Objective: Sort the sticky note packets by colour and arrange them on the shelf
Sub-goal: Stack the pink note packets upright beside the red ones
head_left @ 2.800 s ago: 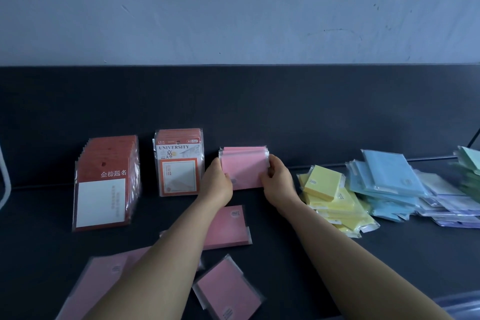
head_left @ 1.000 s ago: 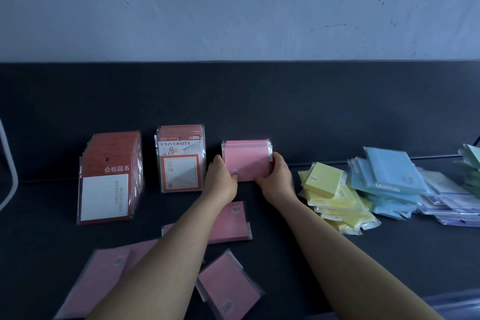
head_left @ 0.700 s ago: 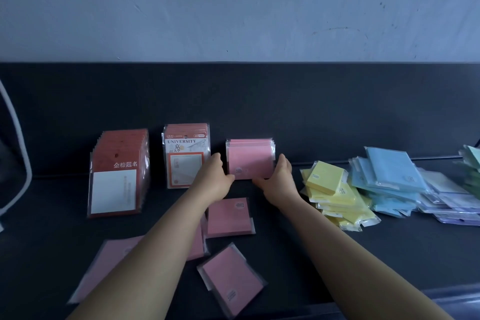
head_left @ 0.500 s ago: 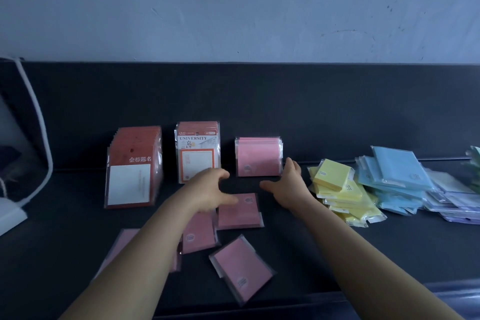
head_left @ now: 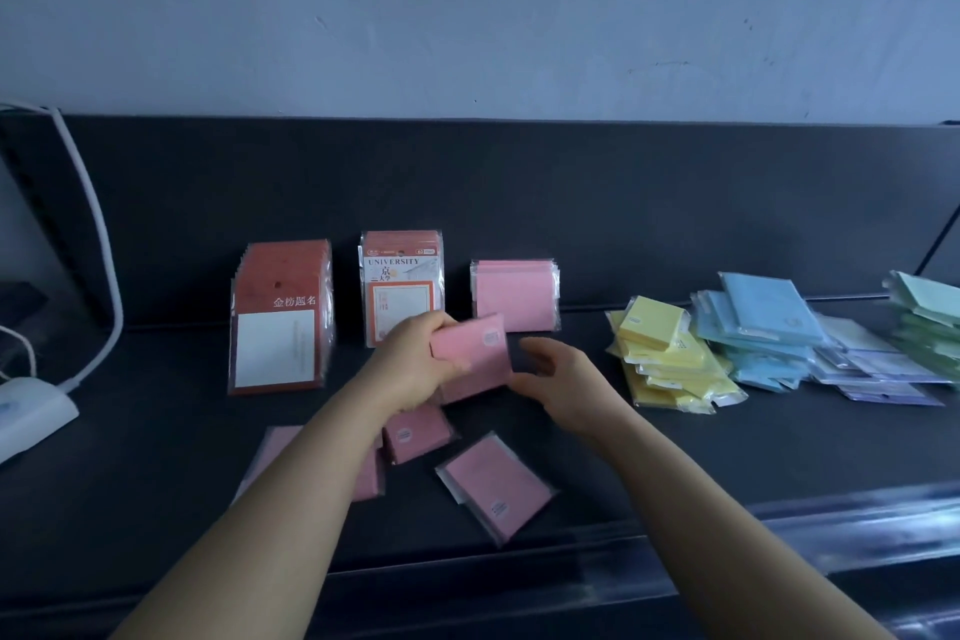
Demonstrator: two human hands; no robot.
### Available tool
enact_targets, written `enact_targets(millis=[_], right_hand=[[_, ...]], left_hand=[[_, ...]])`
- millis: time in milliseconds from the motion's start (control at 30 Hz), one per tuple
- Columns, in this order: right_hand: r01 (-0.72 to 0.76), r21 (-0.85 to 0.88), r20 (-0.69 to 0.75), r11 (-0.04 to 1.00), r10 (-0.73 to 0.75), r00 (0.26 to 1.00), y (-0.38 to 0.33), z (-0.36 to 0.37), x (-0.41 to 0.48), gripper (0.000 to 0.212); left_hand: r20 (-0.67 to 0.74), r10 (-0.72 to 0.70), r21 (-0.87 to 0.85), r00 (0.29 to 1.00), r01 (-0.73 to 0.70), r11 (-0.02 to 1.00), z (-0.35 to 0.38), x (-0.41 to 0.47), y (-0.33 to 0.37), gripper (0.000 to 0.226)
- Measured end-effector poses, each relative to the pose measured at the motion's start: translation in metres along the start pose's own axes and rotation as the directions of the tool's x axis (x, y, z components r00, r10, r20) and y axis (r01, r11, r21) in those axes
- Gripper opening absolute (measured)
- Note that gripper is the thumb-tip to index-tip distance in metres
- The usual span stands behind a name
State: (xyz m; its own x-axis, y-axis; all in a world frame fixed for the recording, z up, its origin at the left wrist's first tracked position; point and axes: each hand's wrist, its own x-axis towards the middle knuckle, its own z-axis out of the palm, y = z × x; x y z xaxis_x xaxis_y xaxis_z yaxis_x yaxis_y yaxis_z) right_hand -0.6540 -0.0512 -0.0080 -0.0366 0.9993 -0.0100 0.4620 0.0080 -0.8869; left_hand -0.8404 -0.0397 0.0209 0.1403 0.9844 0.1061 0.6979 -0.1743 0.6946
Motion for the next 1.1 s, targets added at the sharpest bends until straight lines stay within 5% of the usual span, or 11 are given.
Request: enact_targets(millis=[100,200,333,500,600,967,1100], right_hand=[[0.078,0.142,0.032,0.987,-0.083,0.996,-0.013,0.01,-0.008,0.025],[0.075,0.314,0.043,0.947,-0.093,0.995,-0.028,0.022,-0.013,0.017],[0.062,0.426,0.016,0.902,-0.076,0.997,-0.039,0.037,-0.013,0.018],[0.025,0.482,0.026,0.876,-0.042,0.999,-0.04,0.047,-0.016,0.027],[0.005,0.501,0.023,0.865,-0.02,1.0,-0.04,0.051,-0.016,0.029],[-0.027,0.535,0.018,0.844,0.021,1.0,-0.035,0.055,-0.024,0.042],[-0.023,0.534,0.01,0.845,0.02,1.0,-0.035,0.059,-0.028,0.039]], left_hand=[[-0.038,0.002,-0.09,0.999,-0.006,0.996,-0.017,-0.011,-0.004,0.029],[-0.084,-0.009,-0.16,0.996,-0.005,0.987,-0.031,-0.024,-0.007,0.031],[-0.074,-0.056,-0.157,0.996,0.044,0.987,-0.059,-0.042,-0.023,0.052],[0.206,-0.318,0.214,0.925,0.274,0.937,-0.087,-0.067,-0.056,0.088],[0.271,-0.39,0.312,0.88,0.303,0.901,-0.093,-0.076,-0.064,0.088],[0.224,-0.387,0.254,0.895,0.33,0.909,-0.107,-0.079,-0.082,0.055],[0.172,-0.391,0.315,0.904,0.325,0.891,-0.105,-0.08,-0.077,0.077]])
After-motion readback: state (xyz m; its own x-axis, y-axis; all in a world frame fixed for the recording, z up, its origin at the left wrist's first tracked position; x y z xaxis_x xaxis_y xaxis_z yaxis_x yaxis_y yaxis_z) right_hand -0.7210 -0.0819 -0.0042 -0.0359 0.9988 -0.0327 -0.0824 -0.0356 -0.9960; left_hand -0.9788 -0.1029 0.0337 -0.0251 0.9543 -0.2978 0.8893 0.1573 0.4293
